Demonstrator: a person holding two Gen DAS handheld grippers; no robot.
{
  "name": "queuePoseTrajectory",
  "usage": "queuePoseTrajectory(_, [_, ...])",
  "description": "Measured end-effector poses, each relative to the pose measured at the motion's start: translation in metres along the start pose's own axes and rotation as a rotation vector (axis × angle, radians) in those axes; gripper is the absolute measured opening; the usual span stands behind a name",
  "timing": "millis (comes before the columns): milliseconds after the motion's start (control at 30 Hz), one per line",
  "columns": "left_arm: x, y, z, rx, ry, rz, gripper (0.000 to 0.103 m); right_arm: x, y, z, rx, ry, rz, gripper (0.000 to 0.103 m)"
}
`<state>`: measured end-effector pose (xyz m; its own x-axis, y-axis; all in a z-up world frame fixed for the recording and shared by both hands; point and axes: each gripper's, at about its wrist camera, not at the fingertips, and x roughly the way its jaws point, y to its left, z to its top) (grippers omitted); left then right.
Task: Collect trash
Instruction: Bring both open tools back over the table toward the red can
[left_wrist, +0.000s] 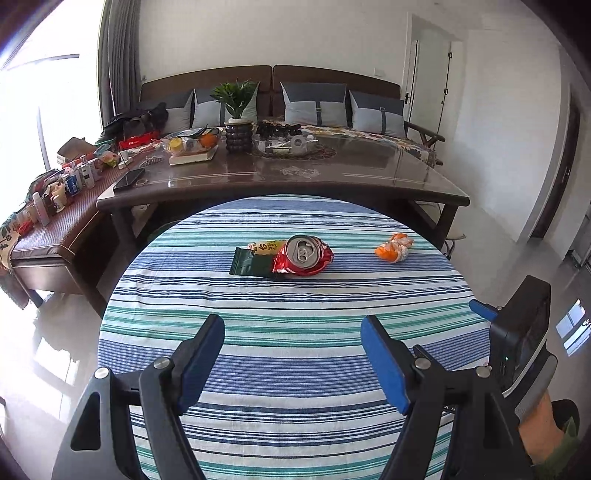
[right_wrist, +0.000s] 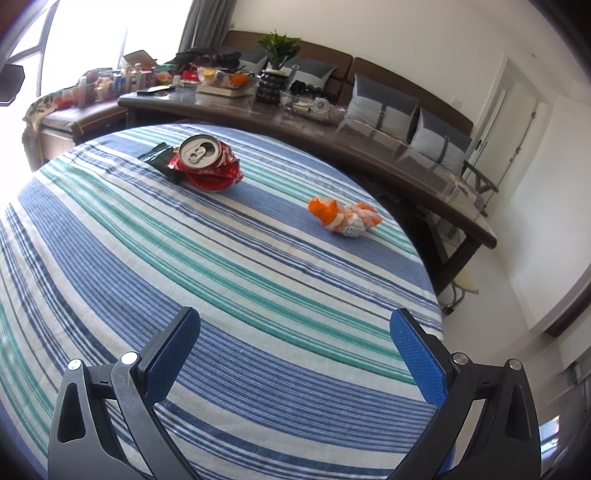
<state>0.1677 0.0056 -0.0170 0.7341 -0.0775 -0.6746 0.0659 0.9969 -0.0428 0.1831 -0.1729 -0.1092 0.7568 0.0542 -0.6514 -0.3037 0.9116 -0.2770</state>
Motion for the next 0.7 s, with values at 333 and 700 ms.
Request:
queuePoseTrajectory(333, [0.014,-0.009,-0.005,0.067,-0.018,0.087,0.078,0.004,-0.002,0.003,0.0,-0.003,-0.015,0.102])
queuePoseTrajectory(700, [0.025,-0.017,-0.006,0.125,-0.019,0.135,0.078,0.006,-0.002,0.003,-0.002,0.004,-0.017,0.102])
